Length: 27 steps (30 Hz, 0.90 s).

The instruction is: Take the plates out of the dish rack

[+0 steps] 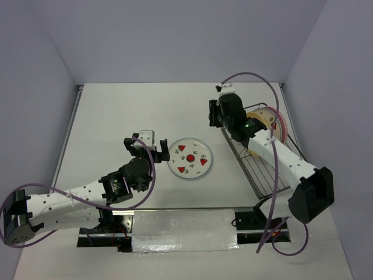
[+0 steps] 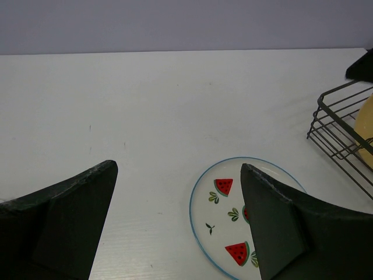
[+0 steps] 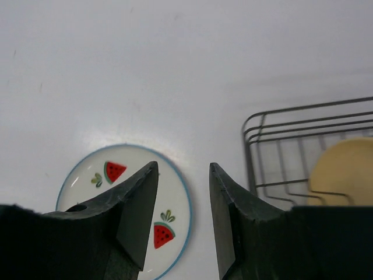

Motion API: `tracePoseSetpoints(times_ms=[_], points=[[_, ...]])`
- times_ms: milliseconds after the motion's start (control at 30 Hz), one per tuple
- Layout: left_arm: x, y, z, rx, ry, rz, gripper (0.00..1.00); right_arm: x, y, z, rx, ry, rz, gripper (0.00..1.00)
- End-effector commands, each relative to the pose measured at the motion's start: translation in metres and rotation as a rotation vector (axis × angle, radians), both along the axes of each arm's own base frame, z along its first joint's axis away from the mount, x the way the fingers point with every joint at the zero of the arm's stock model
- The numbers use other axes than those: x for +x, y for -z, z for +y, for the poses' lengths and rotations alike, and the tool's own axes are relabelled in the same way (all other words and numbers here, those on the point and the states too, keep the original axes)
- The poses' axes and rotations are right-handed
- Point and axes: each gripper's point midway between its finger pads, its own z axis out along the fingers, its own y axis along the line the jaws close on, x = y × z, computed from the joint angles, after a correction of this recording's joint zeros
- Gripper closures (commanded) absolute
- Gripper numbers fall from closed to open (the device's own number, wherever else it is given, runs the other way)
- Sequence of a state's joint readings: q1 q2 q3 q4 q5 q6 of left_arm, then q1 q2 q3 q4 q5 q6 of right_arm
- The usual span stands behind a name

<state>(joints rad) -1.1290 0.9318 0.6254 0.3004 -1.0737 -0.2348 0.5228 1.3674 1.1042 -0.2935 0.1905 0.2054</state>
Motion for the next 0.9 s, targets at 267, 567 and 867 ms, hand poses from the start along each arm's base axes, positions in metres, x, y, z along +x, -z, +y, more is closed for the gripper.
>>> tracePoseSetpoints(times_ms=[267, 567, 867], points=[[-0.005, -0.021, -0.005, -0.09, 0.064, -0.042, 0.02, -0.021, -0.068, -0.146, -0.294, 0.443, -0.143, 0.47], [-0.006, -0.021, -0.004, -0.097, 0.067, -0.045, 0.01, -0.035, -0.035, -0.21, -0.419, 0.619, -0.089, 0.5], [-0.005, -0.019, 0.0, -0.091, 0.038, -0.04, 0.01, -0.035, -0.015, -0.228, -0.499, 0.637, -0.044, 0.56]])
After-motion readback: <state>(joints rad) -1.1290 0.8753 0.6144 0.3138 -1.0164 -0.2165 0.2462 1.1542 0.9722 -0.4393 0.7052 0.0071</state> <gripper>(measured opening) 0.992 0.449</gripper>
